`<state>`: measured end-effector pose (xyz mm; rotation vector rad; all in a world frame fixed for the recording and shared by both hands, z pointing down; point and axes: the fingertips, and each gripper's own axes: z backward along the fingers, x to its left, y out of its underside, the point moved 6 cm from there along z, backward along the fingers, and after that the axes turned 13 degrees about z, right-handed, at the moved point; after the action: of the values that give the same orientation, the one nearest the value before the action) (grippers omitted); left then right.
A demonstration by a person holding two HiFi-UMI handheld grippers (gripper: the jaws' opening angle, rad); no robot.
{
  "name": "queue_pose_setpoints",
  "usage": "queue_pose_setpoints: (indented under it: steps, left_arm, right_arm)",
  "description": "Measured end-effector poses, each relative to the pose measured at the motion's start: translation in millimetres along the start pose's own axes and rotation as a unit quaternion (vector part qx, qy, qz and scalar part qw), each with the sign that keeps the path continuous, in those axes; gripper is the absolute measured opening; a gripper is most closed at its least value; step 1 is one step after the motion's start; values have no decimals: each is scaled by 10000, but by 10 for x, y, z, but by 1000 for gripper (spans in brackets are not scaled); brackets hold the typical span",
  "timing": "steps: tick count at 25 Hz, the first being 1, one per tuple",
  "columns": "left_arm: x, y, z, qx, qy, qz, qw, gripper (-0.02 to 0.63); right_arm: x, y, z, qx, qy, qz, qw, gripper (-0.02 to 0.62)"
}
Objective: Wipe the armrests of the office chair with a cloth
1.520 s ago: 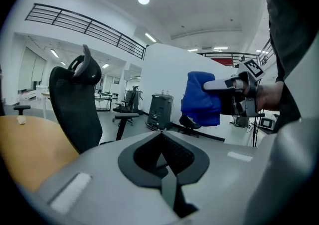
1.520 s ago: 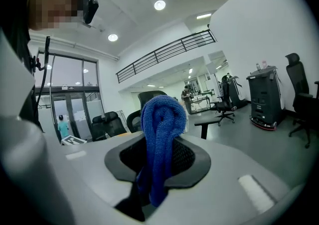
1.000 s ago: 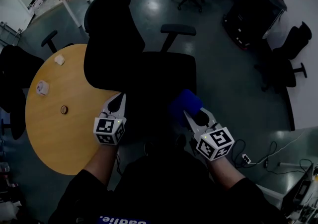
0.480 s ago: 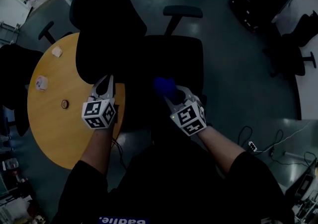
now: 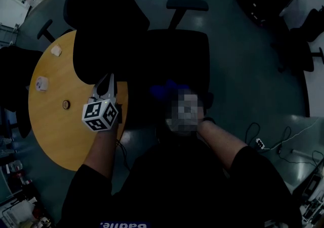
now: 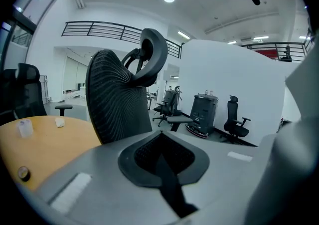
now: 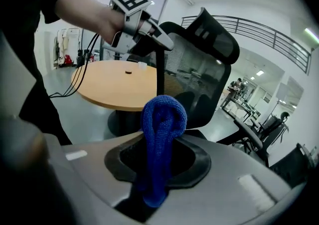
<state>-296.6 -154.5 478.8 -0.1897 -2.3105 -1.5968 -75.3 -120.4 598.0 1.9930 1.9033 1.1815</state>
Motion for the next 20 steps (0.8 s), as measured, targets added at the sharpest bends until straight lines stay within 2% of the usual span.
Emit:
queue_pose_setpoints:
  steps: [10, 20]
  left_arm:
    - [39, -4, -22, -63, -60, 108, 9999, 17]
    - [72, -29, -32, -60, -91, 119, 9999, 17]
  right_arm:
    - [280, 115, 105, -25, -236, 739, 9970, 101]
    - [462, 528, 600, 115, -118, 810, 9966, 101]
